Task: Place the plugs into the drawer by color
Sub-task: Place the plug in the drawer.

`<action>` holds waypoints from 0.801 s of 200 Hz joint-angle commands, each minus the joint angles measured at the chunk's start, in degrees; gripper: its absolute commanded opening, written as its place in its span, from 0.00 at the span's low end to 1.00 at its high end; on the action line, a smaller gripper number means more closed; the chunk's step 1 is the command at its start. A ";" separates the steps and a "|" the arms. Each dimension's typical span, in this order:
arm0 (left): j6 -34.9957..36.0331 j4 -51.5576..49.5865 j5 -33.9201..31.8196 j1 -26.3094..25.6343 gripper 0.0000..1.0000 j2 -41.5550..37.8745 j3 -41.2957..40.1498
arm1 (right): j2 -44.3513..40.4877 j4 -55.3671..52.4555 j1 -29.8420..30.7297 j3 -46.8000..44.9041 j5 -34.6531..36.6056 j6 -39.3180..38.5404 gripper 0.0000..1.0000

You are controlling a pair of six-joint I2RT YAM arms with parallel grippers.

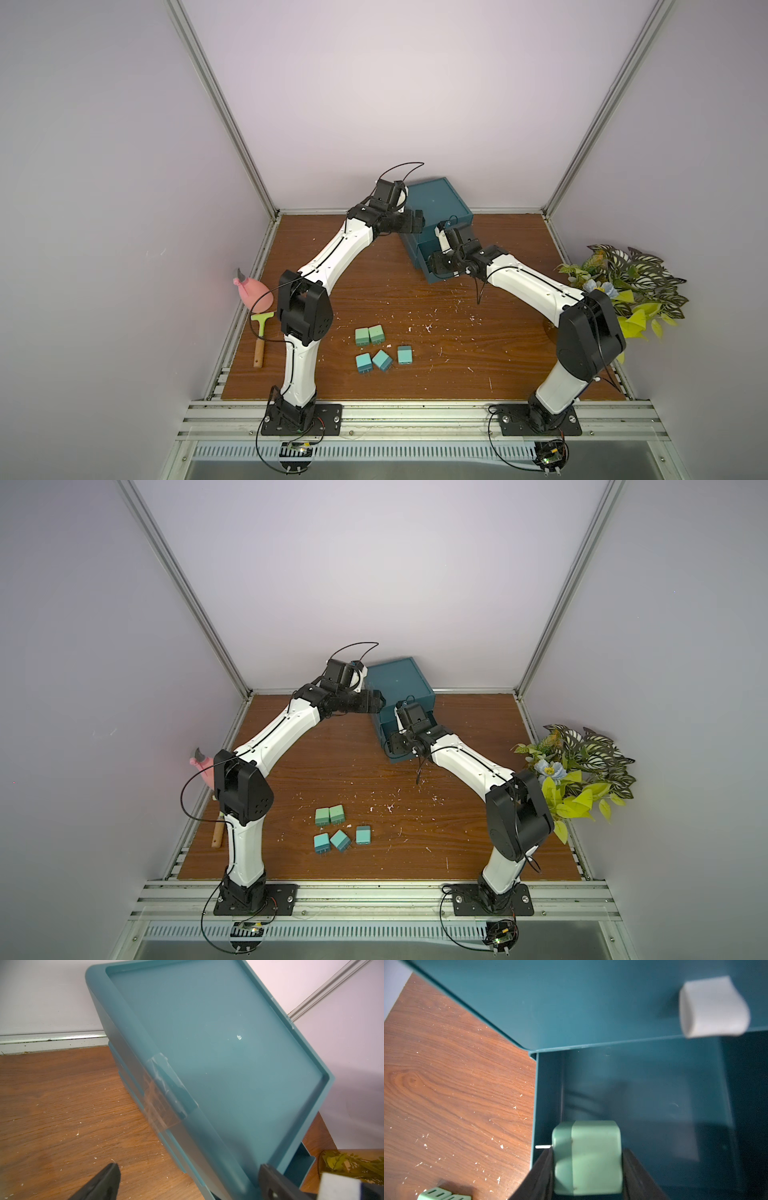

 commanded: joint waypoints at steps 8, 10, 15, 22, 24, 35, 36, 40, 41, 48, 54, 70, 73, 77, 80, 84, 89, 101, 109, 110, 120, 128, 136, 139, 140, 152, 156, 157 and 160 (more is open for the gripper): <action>0.25 -1.70 -0.33 0.35 0.99 -0.54 -1.07 | -1.21 0.93 -0.46 2.02 -2.24 -0.94 0.53; 0.25 -1.70 -0.33 0.35 0.99 -0.55 -1.07 | -1.24 0.92 -0.54 2.02 -2.32 -1.02 0.54; 0.13 -1.62 -0.25 0.35 0.99 -0.55 -1.07 | -1.38 0.99 -0.50 1.98 -2.49 -1.10 0.54; 0.16 -1.61 -0.15 0.35 0.99 -0.53 -1.12 | -1.63 1.05 -0.63 1.86 -2.68 -1.23 0.55; 0.16 -1.61 -0.15 0.35 0.99 -0.55 -1.15 | -1.74 1.08 -0.65 1.85 -2.69 -1.27 0.56; 0.16 -1.61 -0.30 0.35 0.99 -0.78 -1.33 | -2.40 1.43 -0.73 1.39 -3.08 -1.55 0.57; 0.16 -1.61 -0.31 0.35 0.99 -0.80 -1.38 | -2.49 1.44 -0.73 1.36 -3.11 -1.56 0.57; 0.24 -1.61 -0.48 0.35 0.99 -0.91 -1.49 | -2.79 1.68 -0.78 1.12 -3.26 -1.64 0.58; 0.33 -1.61 -0.54 0.35 0.99 -0.95 -1.50 | -2.85 1.69 -0.76 1.04 -3.33 -1.61 0.58; 0.40 -1.61 -0.87 0.35 0.99 -1.15 -1.67 | -3.33 2.01 -0.90 0.74 -3.57 -1.60 0.59; 0.50 -1.61 -1.22 0.35 0.99 -1.42 -1.84 | -3.75 2.22 -0.96 0.46 -3.73 -1.73 0.60; 0.77 -1.53 -1.95 0.35 0.99 -1.79 -1.95 | -4.59 2.62 -1.04 -0.06 -4.18 -1.87 0.62; 0.85 -1.53 -2.03 0.35 0.99 -1.79 -1.95 | -4.66 2.66 -1.11 -0.16 -4.25 -1.84 0.62; 0.85 -1.52 -2.08 0.35 0.99 -1.87 -1.87 | -4.89 2.70 -1.14 -0.25 -4.38 -1.87 0.62; 0.87 -1.52 -2.16 0.36 0.99 -1.87 -1.87 | -5.01 2.74 -1.15 -0.34 -4.43 -1.84 0.63; 0.86 -1.52 -2.25 0.35 0.99 -1.92 -1.87 | -5.14 2.72 -1.17 -0.42 -4.56 -1.99 0.63; 0.86 -1.52 -2.34 0.35 0.98 -1.90 -1.87 | -5.42 2.70 -1.23 -0.46 -4.80 -2.00 0.63; 0.87 -1.44 -2.35 0.35 0.98 -1.92 -1.87 | -6.21 2.80 -1.25 -0.74 -5.27 -2.17 0.63; 0.86 -1.37 -2.34 0.35 0.99 -1.87 -1.87 | -7.11 3.14 -1.23 -1.08 -6.09 -2.27 0.63; 0.86 -1.36 -2.34 0.35 0.99 -1.87 -1.87 | -7.25 3.26 -1.21 -1.15 -6.24 -2.32 0.63; 0.91 -1.35 -2.52 0.35 0.99 -1.86 -1.87 | -8.82 4.54 -1.13 -2.06 -8.17 -2.77 0.64; 0.93 -1.37 -2.61 0.35 0.99 -1.89 -1.87 | -10.39 6.07 -1.11 -3.25 -9.83 -3.04 0.64; 0.95 -1.35 -2.76 0.35 0.99 -1.94 -1.95 | -12.04 7.72 -0.97 -4.66 -11.21 -3.16 0.64; 1.02 -1.35 -2.85 0.35 0.99 -1.88 -1.95 | -12.59 8.29 -0.85 -5.14 -11.70 -3.23 0.64; 1.03 -1.35 -2.86 0.35 0.99 -1.92 -1.91 | -12.81 8.52 -0.79 -5.34 -11.81 -3.24 0.64; 1.09 -1.35 -3.03 0.35 0.99 -1.92 -1.95 | -14.66 10.42 0.31 -7.29 -12.53 -3.85 0.65; 1.11 -1.35 -3.05 0.35 0.99 -1.95 -1.91 | -15.12 10.91 0.89 -7.96 -12.49 -4.17 0.65; 1.12 -1.35 -3.05 0.35 0.98 -1.96 -1.93 | -15.22 10.97 1.08 -8.07 -12.47 -4.28 0.65; 1.14 -1.35 -3.13 0.35 0.98 -1.94 -1.94 | -15.49 11.35 1.62 -8.47 -12.33 -4.61 0.65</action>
